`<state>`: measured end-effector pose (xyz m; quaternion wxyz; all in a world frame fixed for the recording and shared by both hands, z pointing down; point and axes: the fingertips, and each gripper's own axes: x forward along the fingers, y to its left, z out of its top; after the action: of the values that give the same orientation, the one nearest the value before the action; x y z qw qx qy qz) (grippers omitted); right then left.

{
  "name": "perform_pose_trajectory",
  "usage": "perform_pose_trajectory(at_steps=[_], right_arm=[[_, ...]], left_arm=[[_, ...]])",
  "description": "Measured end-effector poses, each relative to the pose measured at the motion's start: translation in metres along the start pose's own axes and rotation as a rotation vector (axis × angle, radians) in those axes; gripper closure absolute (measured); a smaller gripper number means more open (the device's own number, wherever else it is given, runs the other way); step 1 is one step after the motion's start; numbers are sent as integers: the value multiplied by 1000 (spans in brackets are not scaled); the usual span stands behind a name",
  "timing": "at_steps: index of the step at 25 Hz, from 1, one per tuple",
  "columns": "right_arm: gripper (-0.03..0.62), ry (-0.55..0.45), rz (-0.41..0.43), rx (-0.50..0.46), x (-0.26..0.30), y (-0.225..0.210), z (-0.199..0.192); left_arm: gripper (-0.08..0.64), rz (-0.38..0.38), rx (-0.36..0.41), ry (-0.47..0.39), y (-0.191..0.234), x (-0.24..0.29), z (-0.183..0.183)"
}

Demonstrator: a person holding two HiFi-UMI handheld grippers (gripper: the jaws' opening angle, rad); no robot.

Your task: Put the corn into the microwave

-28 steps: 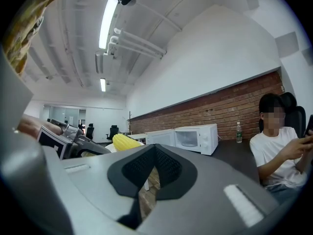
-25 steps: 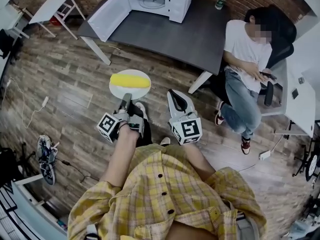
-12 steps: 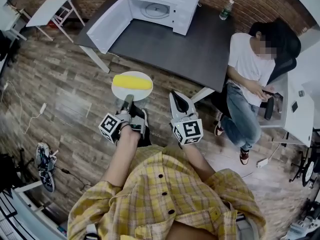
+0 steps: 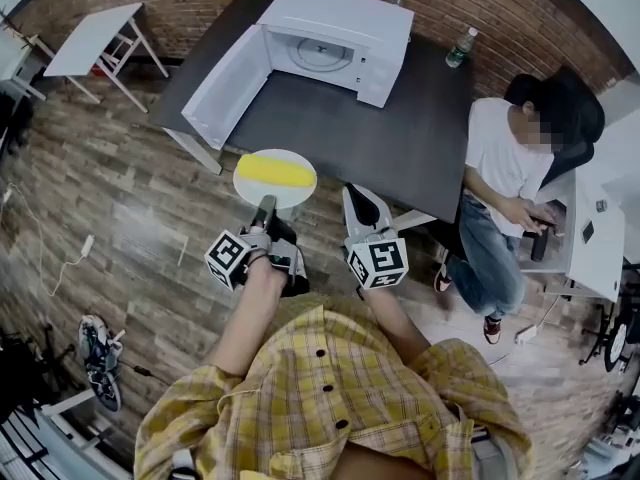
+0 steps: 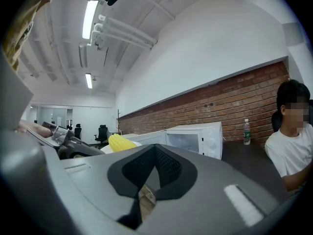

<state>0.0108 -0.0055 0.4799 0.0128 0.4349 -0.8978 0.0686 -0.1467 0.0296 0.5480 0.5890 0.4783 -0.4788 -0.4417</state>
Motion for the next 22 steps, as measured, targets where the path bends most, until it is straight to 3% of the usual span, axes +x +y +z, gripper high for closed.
perform_pose_trajectory(at_steps=[10, 22], right_arm=[[592, 29, -138, 25, 76, -25, 3], [592, 23, -207, 32, 115, -35, 15]], left_arm=[[538, 26, 31, 101, -16, 69, 51], [538, 54, 42, 189, -16, 116, 68]])
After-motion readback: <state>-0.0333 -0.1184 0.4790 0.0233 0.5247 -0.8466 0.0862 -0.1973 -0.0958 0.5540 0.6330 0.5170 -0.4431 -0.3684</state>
